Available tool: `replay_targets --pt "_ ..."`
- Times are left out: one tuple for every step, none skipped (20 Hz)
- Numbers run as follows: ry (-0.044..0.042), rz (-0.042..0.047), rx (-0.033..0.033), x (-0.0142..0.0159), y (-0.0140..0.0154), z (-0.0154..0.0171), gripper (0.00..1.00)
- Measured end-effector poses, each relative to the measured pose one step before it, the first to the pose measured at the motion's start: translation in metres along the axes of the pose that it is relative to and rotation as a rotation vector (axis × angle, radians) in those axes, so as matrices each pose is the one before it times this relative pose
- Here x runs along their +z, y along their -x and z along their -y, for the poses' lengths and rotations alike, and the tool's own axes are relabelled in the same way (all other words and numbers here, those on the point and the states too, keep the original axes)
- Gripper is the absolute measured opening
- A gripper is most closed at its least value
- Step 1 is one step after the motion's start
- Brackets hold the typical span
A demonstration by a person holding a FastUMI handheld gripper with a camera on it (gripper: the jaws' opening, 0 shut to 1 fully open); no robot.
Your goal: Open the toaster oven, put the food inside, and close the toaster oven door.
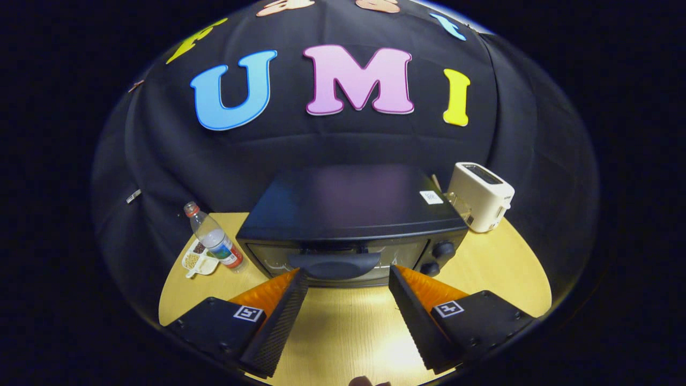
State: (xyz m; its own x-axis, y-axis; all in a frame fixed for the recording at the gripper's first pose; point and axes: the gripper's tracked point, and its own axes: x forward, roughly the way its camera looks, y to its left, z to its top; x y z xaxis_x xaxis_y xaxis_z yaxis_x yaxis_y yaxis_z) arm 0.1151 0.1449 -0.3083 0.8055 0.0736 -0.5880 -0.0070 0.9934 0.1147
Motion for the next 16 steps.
replay_targets --pt "-0.00543 0.02653 0.0015 0.01013 0.0078 0.00287 0.99" --pt "-0.00808 0.02512 0.00138 0.01109 0.00751 0.00304 0.99" --pt "-0.01181 0.02313 -0.00033 0.00906 0.00542 0.00341 0.99" --pt "-0.01342 0.02237 -0.00008 0.01083 0.00938 0.00456 0.99" --pt "-0.01719 0.01802 0.00159 0.00975 0.00755 0.00392 0.99" --pt "-0.01232 0.01662 0.00313 0.00869 0.0069 0.003 0.99" --pt "-0.00593 0.01864 -0.00033 0.01028 0.00748 0.00515 0.99" --pt "-0.00307 0.02086 0.00146 0.00964 0.00813 0.00412 0.99" --pt "0.00254 0.02262 -0.00085 0.01124 0.00922 0.00441 0.99" --pt "0.00328 0.02639 -0.00009 0.01141 0.00863 0.00511 0.99" --pt "0.00548 0.0241 -0.00248 0.01276 0.00541 0.00345 0.99" --pt "0.00575 0.0229 -0.00164 0.01304 0.00563 0.00413 0.99" --pt "0.00319 0.023 -0.00162 0.01379 0.00703 0.00447 0.99" --pt "-0.0012 0.02482 0.00044 0.01531 0.00677 0.00392 0.99" --pt "0.00044 0.02456 -0.0009 0.01388 0.00629 0.00392 0.99" --pt "0.00155 0.02398 -0.00207 0.0141 0.00867 0.00364 0.99"
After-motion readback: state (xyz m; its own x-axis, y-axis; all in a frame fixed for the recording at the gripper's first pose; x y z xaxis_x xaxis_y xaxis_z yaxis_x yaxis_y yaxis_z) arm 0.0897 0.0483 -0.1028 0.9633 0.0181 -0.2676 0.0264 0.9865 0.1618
